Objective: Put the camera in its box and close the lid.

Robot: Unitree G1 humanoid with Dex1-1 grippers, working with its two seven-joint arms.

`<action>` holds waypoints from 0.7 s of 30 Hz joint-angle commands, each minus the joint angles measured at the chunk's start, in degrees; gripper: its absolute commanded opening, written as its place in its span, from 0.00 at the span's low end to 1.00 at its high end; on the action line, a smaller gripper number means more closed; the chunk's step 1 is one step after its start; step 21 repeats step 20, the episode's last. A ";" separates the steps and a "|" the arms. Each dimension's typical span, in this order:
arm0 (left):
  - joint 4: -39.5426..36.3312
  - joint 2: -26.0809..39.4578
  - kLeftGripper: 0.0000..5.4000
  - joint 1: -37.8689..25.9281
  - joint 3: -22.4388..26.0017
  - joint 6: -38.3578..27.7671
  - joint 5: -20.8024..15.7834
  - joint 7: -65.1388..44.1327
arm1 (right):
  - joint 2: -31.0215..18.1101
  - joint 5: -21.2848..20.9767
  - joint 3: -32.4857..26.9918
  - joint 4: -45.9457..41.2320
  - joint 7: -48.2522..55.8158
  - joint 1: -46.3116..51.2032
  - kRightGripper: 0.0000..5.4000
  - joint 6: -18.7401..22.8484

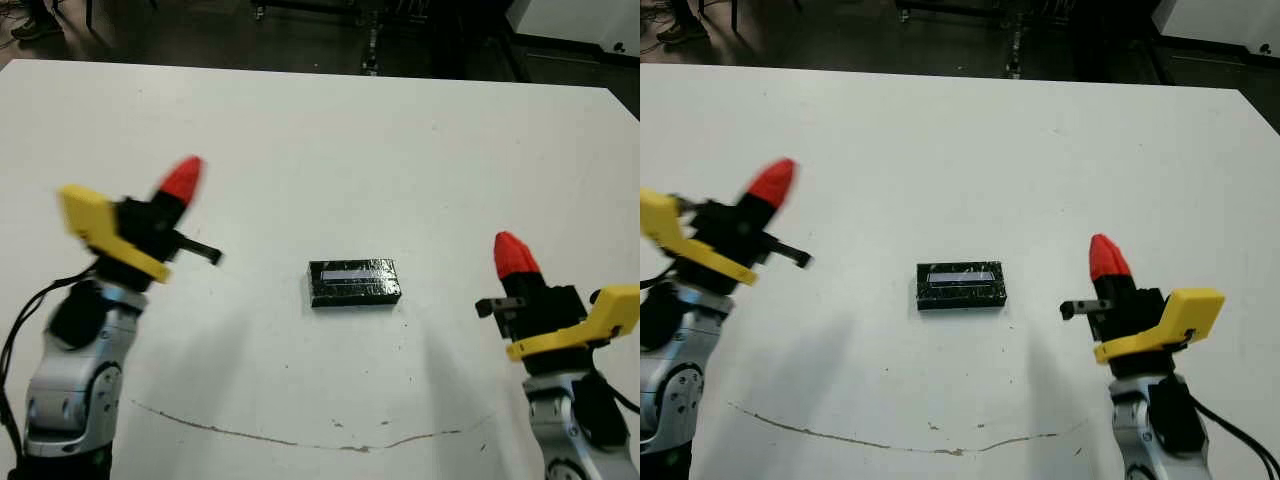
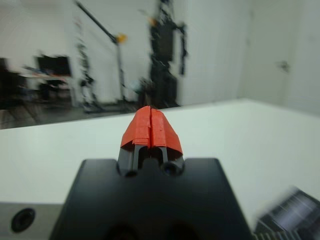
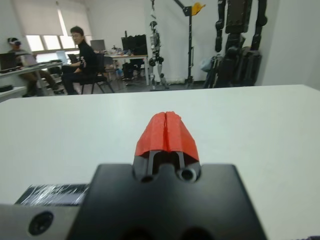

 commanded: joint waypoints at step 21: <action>7.34 -5.59 0.00 5.45 -3.33 -14.30 1.92 2.73 | 1.84 -4.27 1.00 -0.12 -5.28 -3.61 0.00 1.23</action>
